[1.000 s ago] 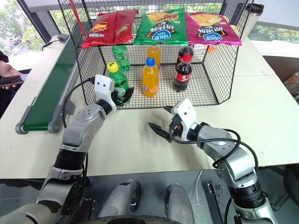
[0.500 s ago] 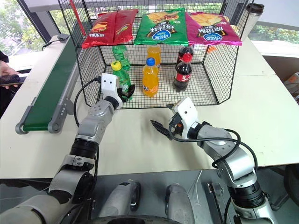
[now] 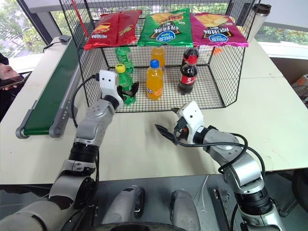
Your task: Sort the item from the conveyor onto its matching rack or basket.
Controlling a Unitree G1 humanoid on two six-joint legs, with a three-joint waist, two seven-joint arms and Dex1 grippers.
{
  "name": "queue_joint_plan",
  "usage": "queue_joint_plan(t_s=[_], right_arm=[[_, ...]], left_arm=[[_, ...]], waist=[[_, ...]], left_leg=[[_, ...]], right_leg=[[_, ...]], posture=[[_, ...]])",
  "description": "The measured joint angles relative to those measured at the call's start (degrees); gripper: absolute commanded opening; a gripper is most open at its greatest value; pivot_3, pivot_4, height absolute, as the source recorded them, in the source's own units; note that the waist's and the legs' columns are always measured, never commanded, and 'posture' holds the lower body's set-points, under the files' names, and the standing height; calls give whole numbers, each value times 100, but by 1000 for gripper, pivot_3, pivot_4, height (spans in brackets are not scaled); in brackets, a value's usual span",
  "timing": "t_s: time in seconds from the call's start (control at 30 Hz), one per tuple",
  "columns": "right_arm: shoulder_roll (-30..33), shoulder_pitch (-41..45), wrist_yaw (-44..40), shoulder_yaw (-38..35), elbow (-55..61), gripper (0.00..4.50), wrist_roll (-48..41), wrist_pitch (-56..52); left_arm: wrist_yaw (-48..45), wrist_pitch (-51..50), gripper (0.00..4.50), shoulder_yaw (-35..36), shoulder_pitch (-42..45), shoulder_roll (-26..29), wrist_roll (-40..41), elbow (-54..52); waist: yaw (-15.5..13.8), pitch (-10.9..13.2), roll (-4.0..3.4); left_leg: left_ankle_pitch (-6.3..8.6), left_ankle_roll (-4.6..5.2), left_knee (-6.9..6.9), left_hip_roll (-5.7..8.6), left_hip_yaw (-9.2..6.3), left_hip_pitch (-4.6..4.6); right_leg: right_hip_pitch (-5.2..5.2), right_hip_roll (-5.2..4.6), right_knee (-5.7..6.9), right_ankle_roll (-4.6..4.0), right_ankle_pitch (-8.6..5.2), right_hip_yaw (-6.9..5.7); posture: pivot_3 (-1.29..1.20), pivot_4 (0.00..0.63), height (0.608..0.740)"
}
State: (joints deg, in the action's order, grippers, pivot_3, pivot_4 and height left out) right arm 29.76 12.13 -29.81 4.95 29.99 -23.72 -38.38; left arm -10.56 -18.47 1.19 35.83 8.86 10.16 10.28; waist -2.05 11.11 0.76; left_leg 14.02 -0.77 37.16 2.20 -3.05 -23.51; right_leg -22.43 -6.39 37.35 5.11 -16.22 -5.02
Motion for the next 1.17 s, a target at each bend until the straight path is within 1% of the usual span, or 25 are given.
queue_joint_plan(t_s=[0.37, 0.5, 0.63, 0.77, 0.83, 1.0, 1.17], right_arm=[[-29, -12, -46, 20, -4, 4500, 6, 2], [-38, -23, -65, 19, -5, 4500, 11, 2], [-52, -69, -102, 9, -2, 4500, -10, 1], [-54, -134, -167, -3, 8, 4500, -26, 1], [-55, -154, -194, -8, 10, 4500, -29, 1], [-55, -200, -215, -89, 16, 4500, -38, 0], [-59, -204, -219, -95, 18, 4500, -106, -5]], left_arm=[[-88, -796, 4454, 41, -703, 242, 86, -1224], [-373, -1139, 4454, 72, -1187, 364, 377, -1783], [-755, -1705, 4454, 81, -1827, 669, 816, -2632], [-977, -2255, 4454, 310, -2340, 1036, 1257, -3357], [-1045, -2474, 4454, 435, -2552, 1133, 1455, -3621], [-1035, -2811, 4454, 688, -2954, 1252, 1809, -4106], [-917, -2907, 4454, 755, -3139, 1252, 1919, -4281]], waist=[[-6, 0, 0], [8, 0, -1], [10, 0, -1], [-6, -1, -3], [-7, -1, -3], [-9, -2, -3], [-13, -2, -3]], left_leg=[[0, 0, 4, 0, -1, 1], [0, 0, 3, -2, -1, 1], [0, 0, 2, -3, -2, 2], [0, 0, 5, -5, -2, 5], [0, 0, 5, -5, -2, 5], [0, 0, 5, -5, -2, 5], [0, 0, 5, -5, -2, 6]], right_leg=[[1, 0, 1, -2, 1, 1], [1, 0, 2, -2, 1, 6], [1, 1, 3, -3, 2, 8], [4, 2, 2, -8, 4, 9], [3, 2, 2, -8, 4, 9], [3, 2, 2, -9, 4, 11], [3, 3, 2, -9, 4, 11]], posture=[[0, 150, 739], [0, 150, 739], [0, 150, 739], [0, 150, 739], [0, 150, 739], [0, 150, 739], [0, 150, 739]])
